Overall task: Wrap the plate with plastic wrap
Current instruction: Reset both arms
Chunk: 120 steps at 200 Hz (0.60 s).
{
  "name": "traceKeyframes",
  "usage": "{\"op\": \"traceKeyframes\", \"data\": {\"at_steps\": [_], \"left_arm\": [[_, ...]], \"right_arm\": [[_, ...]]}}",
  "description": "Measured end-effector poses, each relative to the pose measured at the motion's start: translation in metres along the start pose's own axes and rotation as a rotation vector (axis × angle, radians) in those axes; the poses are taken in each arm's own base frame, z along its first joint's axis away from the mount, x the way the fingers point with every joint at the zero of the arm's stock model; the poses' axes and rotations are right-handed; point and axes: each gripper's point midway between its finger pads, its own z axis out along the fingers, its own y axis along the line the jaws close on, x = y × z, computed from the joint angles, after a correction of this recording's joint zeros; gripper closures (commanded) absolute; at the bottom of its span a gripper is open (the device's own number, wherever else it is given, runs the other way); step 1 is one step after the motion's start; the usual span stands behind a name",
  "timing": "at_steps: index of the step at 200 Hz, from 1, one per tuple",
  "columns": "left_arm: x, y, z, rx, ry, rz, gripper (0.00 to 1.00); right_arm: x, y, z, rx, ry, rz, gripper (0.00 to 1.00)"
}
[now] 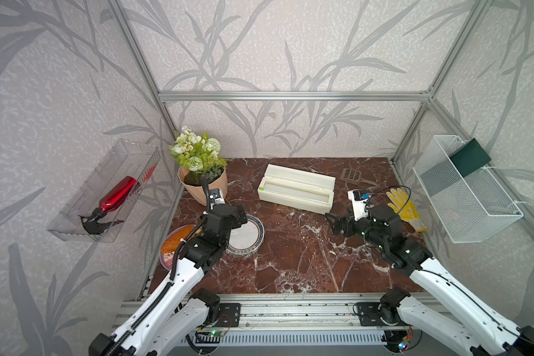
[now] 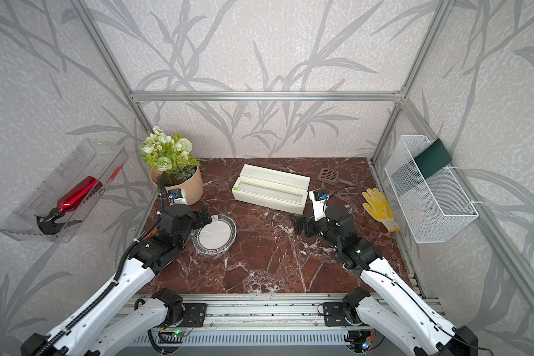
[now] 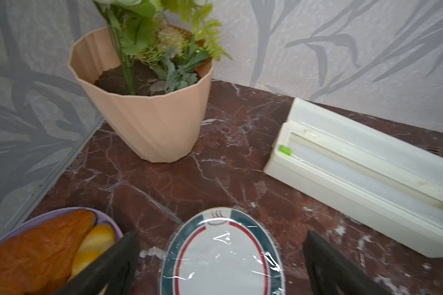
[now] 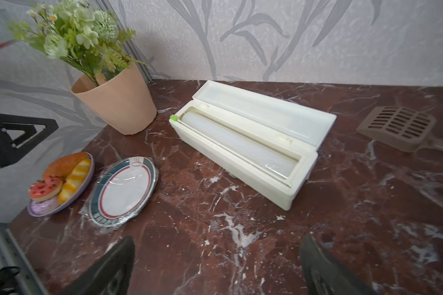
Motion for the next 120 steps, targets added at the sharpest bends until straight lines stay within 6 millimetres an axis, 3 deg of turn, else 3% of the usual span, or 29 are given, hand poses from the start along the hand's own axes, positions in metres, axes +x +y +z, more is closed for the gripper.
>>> {"op": "traceKeyframes", "data": {"at_steps": [24, 45, 83, 120], "left_arm": [[0.031, 0.045, 0.034, -0.142, 0.015, 0.05, 0.01], [0.056, 0.069, 0.058, -0.209, 0.083, 0.081, 0.01], [0.068, 0.077, 0.085, -0.203, 0.07, 0.073, 0.01], [0.08, 0.066, 0.105, -0.106, 0.008, 0.099, 0.01]], "right_arm": [[-0.005, -0.028, 0.008, 0.147, -0.108, -0.089, 0.01], [0.015, -0.063, 0.015, 0.294, -0.14, -0.14, 0.01], [0.06, -0.153, 0.006, 0.568, -0.094, -0.095, 0.01], [0.085, -0.194, 0.007, 0.635, -0.061, -0.032, 0.01]]}}
